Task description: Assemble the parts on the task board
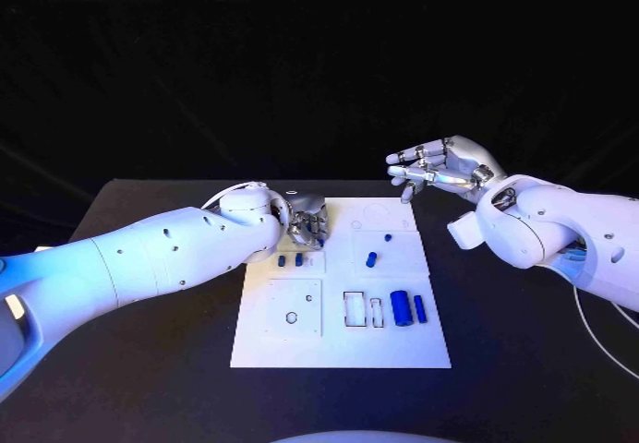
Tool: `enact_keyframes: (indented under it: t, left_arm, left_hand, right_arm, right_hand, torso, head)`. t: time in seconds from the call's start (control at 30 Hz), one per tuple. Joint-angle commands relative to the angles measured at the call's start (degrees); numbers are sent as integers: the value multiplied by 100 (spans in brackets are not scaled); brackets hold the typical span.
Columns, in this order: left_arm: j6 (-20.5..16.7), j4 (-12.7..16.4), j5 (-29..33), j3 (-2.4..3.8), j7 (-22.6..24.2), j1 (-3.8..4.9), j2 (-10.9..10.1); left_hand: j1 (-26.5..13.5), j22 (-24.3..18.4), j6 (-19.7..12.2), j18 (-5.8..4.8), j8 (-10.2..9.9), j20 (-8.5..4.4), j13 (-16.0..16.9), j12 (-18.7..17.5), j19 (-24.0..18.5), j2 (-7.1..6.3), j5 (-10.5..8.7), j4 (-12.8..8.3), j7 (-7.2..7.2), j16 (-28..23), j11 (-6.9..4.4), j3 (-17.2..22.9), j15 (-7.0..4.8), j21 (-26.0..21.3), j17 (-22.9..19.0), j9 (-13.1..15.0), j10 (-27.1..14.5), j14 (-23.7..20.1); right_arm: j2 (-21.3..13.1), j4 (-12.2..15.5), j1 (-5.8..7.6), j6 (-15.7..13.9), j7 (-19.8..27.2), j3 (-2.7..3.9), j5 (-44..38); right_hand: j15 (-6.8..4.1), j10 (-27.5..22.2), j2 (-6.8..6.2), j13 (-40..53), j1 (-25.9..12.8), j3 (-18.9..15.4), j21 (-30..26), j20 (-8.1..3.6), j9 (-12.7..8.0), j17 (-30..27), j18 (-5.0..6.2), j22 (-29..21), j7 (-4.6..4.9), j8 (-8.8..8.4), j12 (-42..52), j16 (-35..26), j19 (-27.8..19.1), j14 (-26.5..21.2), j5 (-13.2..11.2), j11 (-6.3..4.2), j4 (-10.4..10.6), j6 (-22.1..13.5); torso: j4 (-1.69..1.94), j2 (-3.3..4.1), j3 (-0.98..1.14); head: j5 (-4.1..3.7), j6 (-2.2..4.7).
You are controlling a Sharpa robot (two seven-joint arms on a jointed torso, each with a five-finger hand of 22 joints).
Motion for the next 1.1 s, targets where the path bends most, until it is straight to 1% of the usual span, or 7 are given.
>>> enact_keyframes:
  t: [0.03,0.27,0.43,0.57,0.73,1.0,1.1]
  left_arm:
    - [229,-18,-66,6,-64,0,24]
    - [267,-28,-69,7,-74,0,33]
    - [256,-25,-69,7,-26,0,37]
    - [108,-19,-32,8,75,0,40]
    - [-91,-21,42,12,134,-1,39]
    - [-252,145,168,56,22,-9,-109]
    - [-296,227,264,95,4,-10,-200]
  left_hand:
    - [64,135,42,-92,-18,-52,-7,-21,138,14,-35,-14,6,-5,5,35,-37,23,-7,-6,30,219]
    - [50,137,46,-91,-33,-52,-12,-41,132,1,-50,-21,9,-4,8,65,-35,21,-14,-11,36,218]
    - [24,157,142,-93,-25,-48,-2,-50,125,46,-68,-38,10,17,0,182,-32,32,-3,-3,141,222]
    - [49,202,355,-97,38,-69,36,-27,130,132,-106,-111,-19,50,-49,349,-70,76,23,30,352,230]
    - [23,226,433,-100,32,-85,53,-70,128,143,-130,-178,-17,62,-62,479,-81,93,17,33,433,229]
    - [-57,212,431,-94,-18,-82,51,-155,116,118,-135,-211,9,59,-42,582,-67,63,-14,18,432,224]
    - [-74,213,429,-93,-30,-80,50,-175,115,107,-136,-220,12,58,-36,603,-64,61,-21,15,431,222]
  right_arm:
    - [7,10,-4,87,52,0,-38]
    - [9,12,-4,88,55,1,-38]
    - [10,13,-4,87,57,1,-38]
    - [11,14,-4,87,60,1,-38]
    - [13,14,-4,88,61,1,-38]
    - [32,-1,-4,99,65,1,-38]
    - [35,-6,-4,103,65,1,-38]
  right_hand:
    - [-6,-31,16,-2,62,-24,-38,13,1,5,36,-5,2,4,-23,-23,42,-35,27,-3,-22,-26]
    - [-6,-31,16,-2,62,-24,-38,13,1,5,36,-5,2,4,-23,-23,42,-35,27,-3,-22,-26]
    - [-6,-31,16,-2,62,-24,-38,13,1,5,36,-5,2,4,-23,-23,42,-35,27,-3,-22,-26]
    - [-6,-31,16,-2,62,-24,-38,13,1,5,36,-5,2,4,-23,-23,42,-35,27,-3,-22,-26]
    - [-6,-31,16,-2,62,-24,-38,13,1,5,36,-5,2,4,-23,-23,42,-35,27,-3,-22,-26]
    - [-3,-29,29,-1,46,-50,-50,14,2,12,34,-13,6,6,-19,-23,55,-32,-3,3,8,-25]
    - [-3,-29,29,-1,46,-50,-50,14,2,12,34,-13,6,6,-19,-23,55,-32,-3,3,8,-25]
  torso:
    - [4,1,-1]
    - [6,1,-4]
    - [6,1,-5]
    - [6,2,-3]
    - [4,4,-5]
    - [-16,12,-10]
    - [-26,7,-10]
  head:
    - [-9,-2]
    - [-12,-14]
    - [-10,-14]
    - [-3,-13]
    - [19,-5]
    - [6,13]
    - [9,19]
